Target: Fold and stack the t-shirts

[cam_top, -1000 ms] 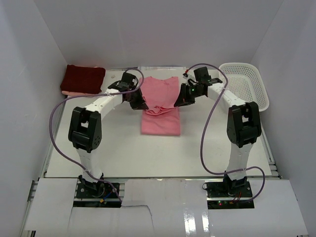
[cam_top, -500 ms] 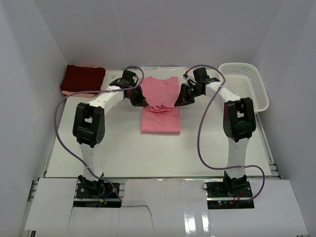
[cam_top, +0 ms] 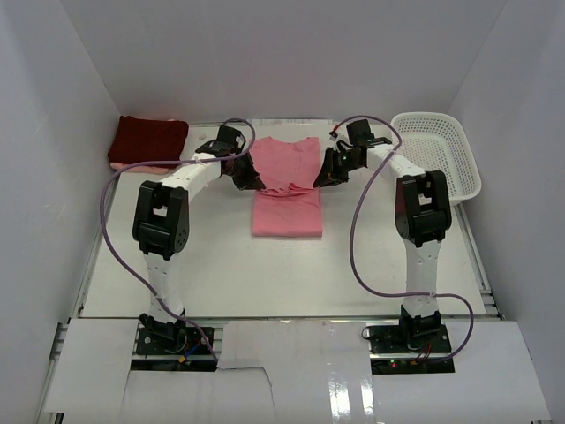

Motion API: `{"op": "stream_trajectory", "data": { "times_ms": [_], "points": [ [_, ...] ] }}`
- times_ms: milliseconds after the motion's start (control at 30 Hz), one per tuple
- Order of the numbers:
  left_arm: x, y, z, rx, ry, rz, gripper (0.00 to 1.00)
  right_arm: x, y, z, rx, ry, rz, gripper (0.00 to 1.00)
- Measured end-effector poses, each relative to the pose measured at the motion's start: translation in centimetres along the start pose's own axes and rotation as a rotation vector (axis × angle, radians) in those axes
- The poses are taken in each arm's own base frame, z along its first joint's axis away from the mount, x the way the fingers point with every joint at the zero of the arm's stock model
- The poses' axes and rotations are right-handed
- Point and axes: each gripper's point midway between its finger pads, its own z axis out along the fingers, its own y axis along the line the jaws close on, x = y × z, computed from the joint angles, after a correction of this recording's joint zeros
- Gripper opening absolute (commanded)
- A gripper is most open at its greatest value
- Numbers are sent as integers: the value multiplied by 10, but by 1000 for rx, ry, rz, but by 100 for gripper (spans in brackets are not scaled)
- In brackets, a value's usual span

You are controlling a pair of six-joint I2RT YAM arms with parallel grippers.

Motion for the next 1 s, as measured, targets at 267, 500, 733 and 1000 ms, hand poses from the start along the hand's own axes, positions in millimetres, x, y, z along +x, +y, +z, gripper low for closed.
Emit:
{"op": "stream_trajectory", "data": {
  "times_ms": [267, 500, 733, 1000],
  "points": [
    [1, 2, 13, 11, 18, -13, 9, -5, -7, 6, 3, 0, 9, 8],
    [-6, -4, 12, 26, 1, -10, 30, -14, -5, 8, 2, -16, 0, 10],
    [-8, -3, 12, 27, -6, -24, 52, -22, -6, 7, 16, -37, 2, 45],
    [-29, 7, 8, 1, -76, -67, 52, -38, -10, 8, 43, -100, -21, 47]
  ]
}}
